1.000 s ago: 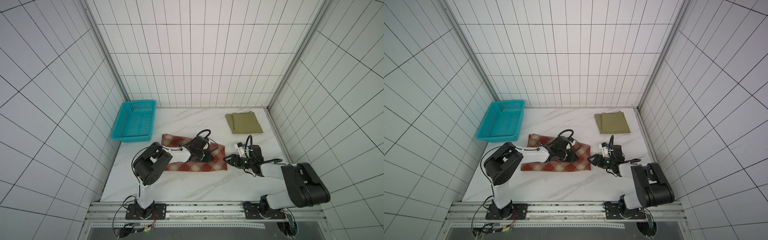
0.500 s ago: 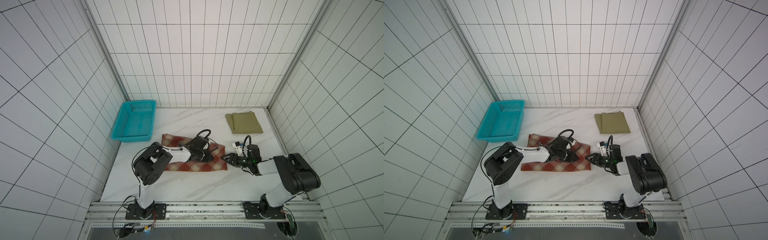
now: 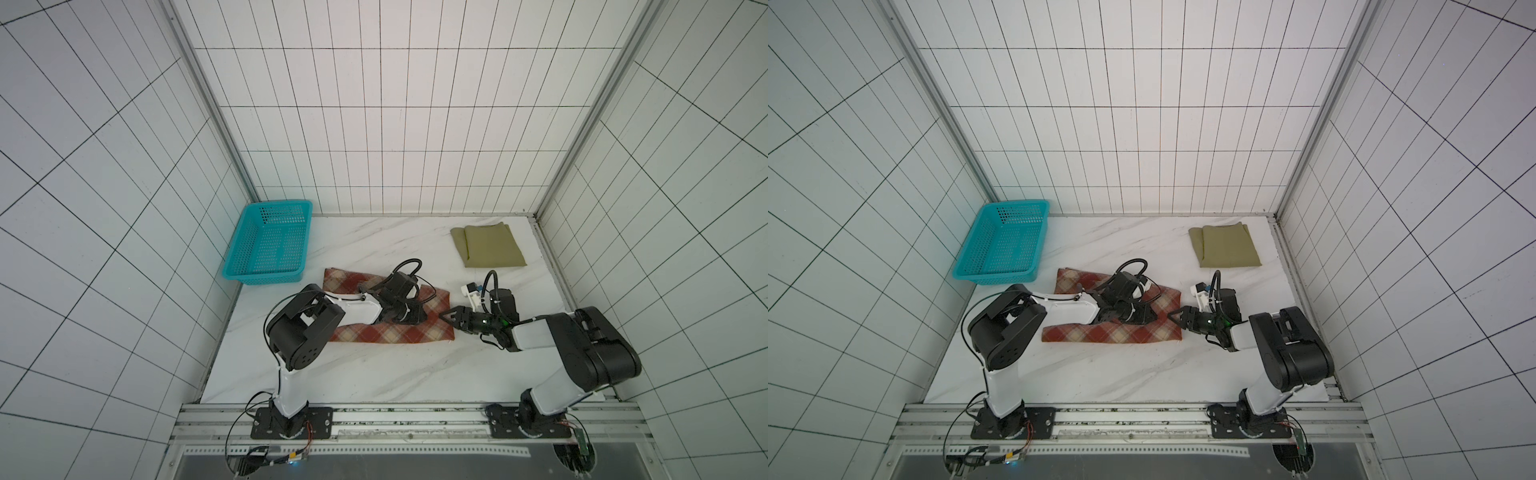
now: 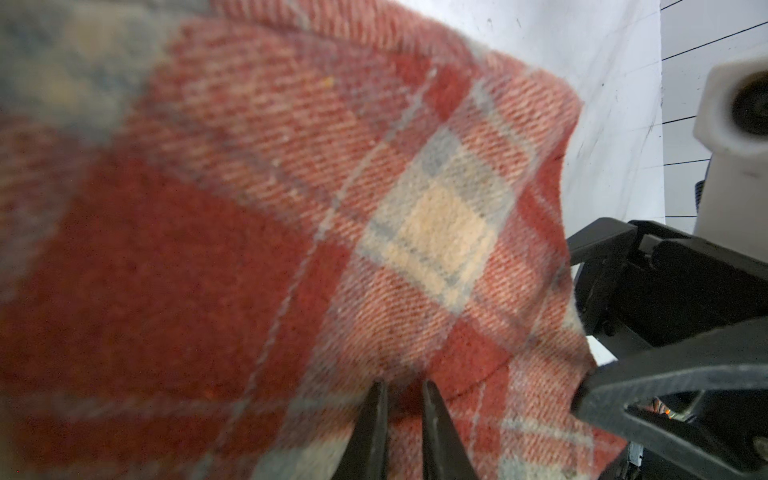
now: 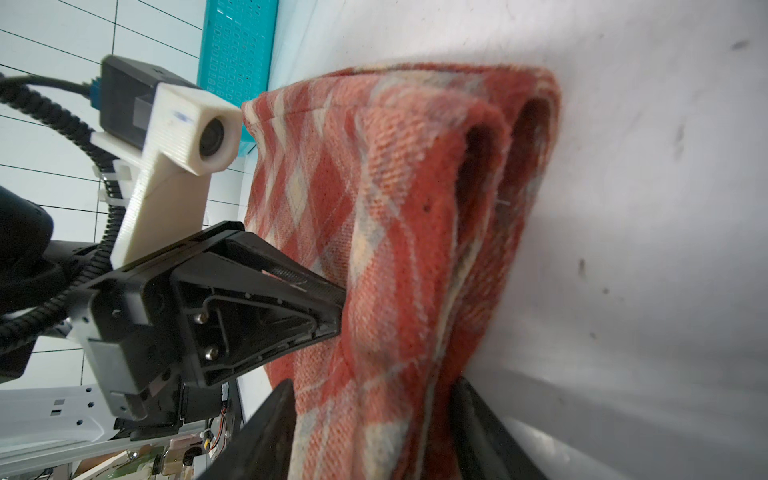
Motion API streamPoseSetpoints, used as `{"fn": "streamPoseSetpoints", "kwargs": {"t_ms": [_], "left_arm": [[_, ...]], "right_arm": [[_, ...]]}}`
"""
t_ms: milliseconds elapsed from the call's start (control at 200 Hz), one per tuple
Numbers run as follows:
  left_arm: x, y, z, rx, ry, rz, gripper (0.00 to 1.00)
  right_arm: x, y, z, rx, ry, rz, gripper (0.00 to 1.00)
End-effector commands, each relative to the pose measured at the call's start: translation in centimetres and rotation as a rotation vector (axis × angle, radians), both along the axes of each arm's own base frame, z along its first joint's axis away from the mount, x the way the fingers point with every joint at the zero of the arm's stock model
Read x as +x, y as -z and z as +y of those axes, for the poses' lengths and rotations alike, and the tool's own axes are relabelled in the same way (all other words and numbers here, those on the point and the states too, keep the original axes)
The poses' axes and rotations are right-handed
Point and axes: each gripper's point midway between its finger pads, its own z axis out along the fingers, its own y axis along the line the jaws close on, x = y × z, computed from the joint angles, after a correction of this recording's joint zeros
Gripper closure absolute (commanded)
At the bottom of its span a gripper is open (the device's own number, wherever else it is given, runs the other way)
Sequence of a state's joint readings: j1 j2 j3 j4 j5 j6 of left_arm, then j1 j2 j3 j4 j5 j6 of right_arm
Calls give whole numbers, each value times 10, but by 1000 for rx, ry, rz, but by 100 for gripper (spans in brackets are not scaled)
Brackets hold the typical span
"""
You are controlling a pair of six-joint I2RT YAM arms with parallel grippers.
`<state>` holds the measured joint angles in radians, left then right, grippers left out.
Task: Fold and stack the skirts
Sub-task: 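Grasp the folded plaid skirt's edge with the right gripper while left holds it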
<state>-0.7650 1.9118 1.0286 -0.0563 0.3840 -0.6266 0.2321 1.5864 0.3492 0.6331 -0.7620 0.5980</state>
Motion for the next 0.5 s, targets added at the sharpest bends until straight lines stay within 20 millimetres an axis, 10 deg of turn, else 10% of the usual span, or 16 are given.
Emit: {"fn": "streamPoseSetpoints", "kwargs": {"t_ms": [0,495], "left_arm": [[-1,9,4,47,-2,2,82],[4,0,-3,22,0,-7,83]], "right_arm": [[-5,24,-15,-125,70,86,40],[1,39,-3,-174,37,103,42]]}}
